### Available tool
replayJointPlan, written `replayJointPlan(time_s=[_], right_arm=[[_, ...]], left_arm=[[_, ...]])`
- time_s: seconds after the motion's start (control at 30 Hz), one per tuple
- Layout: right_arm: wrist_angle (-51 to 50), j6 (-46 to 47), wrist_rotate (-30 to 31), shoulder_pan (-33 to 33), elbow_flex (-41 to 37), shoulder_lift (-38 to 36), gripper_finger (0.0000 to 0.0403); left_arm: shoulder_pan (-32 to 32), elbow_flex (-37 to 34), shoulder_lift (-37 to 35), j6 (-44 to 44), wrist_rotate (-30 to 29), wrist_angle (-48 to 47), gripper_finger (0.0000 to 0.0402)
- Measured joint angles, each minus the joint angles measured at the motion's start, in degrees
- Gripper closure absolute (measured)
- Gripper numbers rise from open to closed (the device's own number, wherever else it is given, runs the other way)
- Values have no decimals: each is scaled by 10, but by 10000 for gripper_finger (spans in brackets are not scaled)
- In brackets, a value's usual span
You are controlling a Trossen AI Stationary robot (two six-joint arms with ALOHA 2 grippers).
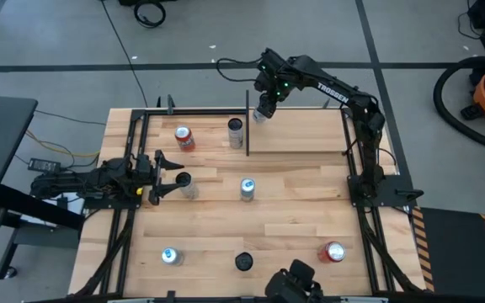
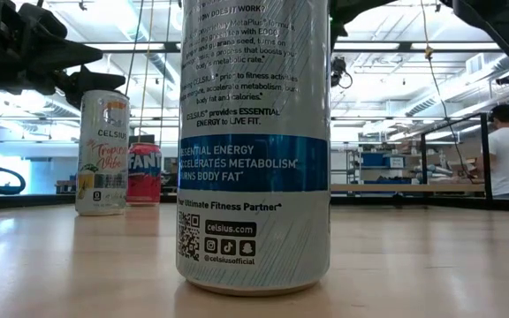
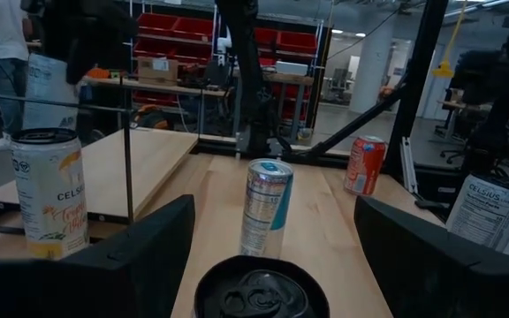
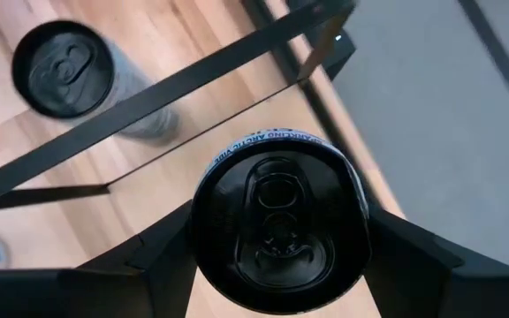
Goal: Place canned beverage on shelf
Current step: Put the white blue right soda can on the shelf
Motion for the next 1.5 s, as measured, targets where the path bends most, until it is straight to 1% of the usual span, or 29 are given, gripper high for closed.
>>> replayJointPlan(time_s=[0.2,0.33,0.57,1.13,1.5], right_arm=[[-13,4,-1,7,-1,9,133],[6,4,-1,12,0,8,133],[4,4,-5,14,-2,24,132],[8,0,-8,13,-2,26,113],[8,-40,-9,13,-2,26,106]], left_arm=[[0,0,0,0,0,-4,88],[0,0,0,0,0,-5,88],[0,0,0,-1,0,-4,88],[0,0,0,-2,0,-12,88],[0,0,0,-2,0,-13,88]])
